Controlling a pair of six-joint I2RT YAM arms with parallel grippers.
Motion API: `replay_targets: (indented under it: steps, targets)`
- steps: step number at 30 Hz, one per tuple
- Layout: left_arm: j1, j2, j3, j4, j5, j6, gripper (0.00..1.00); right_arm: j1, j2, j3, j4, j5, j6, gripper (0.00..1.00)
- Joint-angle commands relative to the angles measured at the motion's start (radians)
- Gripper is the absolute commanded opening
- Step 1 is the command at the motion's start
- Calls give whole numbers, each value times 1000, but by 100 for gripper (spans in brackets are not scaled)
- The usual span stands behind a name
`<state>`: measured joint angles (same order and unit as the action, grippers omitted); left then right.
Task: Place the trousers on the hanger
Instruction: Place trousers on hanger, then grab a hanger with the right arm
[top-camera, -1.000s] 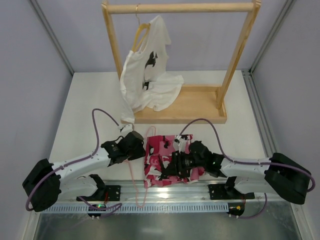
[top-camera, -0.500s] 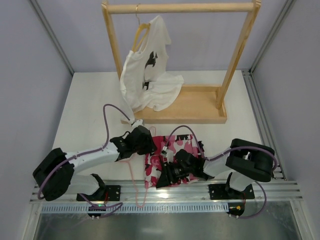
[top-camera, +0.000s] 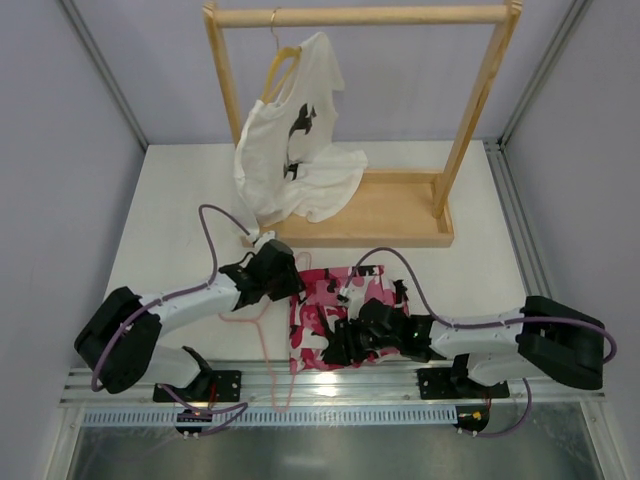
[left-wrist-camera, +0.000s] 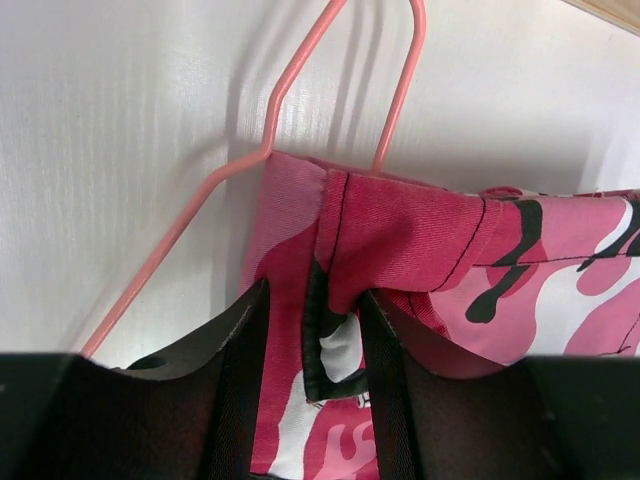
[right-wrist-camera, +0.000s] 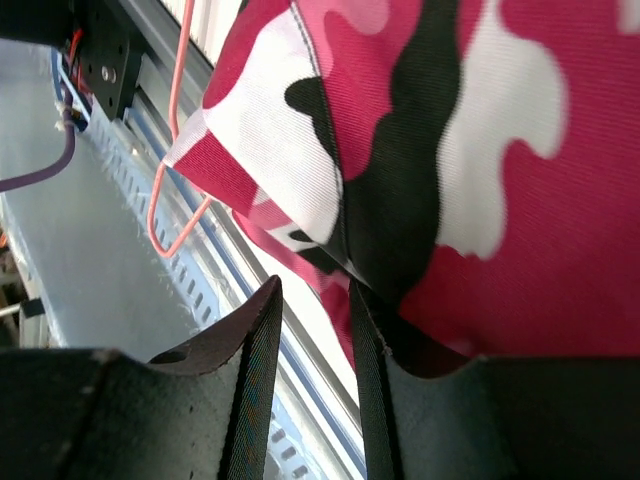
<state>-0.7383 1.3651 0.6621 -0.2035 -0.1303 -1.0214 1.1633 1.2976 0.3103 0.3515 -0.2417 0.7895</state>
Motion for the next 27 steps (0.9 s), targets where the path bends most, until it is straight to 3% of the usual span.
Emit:
replay_targets:
  steps: [1, 6, 9, 18, 23, 27]
  targets:
    - [22, 2, 22, -66, -103, 9, 41, -2, -163, 13, -242, 188, 3, 37]
    - [20, -67, 57, -140, -95, 33, 42, -2, -382, 113, -607, 393, 14, 37]
    - [22, -113, 79, -232, -115, 60, 53, -7, -423, 148, -751, 482, 48, 37]
    - [45, -231, 106, -435, -167, 129, 57, -24, -370, 62, -812, 650, 235, 38]
    - [105, -296, 214, -539, -157, 178, 63, 2, -291, 268, -838, 654, 160, 38]
    - [227, -389, 358, -645, -152, 245, 66, 65, -144, 490, -845, 711, 100, 45]
